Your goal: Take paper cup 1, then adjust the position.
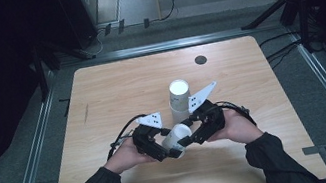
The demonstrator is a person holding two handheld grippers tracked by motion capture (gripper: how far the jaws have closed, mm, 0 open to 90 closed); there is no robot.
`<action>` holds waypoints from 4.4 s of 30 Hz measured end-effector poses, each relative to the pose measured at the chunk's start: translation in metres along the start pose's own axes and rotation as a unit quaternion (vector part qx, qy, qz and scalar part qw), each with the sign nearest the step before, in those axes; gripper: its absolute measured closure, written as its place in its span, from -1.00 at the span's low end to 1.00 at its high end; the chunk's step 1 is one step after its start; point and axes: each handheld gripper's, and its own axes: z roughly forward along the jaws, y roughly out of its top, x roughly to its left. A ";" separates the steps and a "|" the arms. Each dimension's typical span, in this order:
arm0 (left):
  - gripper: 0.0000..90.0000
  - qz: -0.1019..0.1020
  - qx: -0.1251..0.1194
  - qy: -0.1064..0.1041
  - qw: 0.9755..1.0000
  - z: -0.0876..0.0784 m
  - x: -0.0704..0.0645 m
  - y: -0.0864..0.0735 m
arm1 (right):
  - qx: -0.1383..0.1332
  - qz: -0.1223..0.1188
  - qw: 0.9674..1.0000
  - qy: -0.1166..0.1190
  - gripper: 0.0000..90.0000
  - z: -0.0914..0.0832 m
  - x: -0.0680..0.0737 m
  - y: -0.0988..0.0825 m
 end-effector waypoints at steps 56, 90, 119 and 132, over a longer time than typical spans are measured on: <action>-0.36 0.027 0.083 0.046 0.995 -0.055 0.007 0.011 | 0.008 0.001 0.998 -0.068 -0.40 -0.005 0.010 -0.029; -0.36 0.082 0.210 0.024 0.974 -0.013 -0.005 0.038 | -0.020 -0.020 0.998 -0.049 -0.44 0.011 0.010 -0.019; -0.72 0.072 0.178 0.019 0.981 -0.005 -0.006 0.036 | 0.001 -0.041 0.999 -0.029 -0.24 0.016 0.013 -0.015; -0.72 0.056 0.091 0.022 0.994 -0.028 -0.005 0.026 | -0.031 -0.042 0.998 -0.026 -0.24 0.002 0.011 -0.013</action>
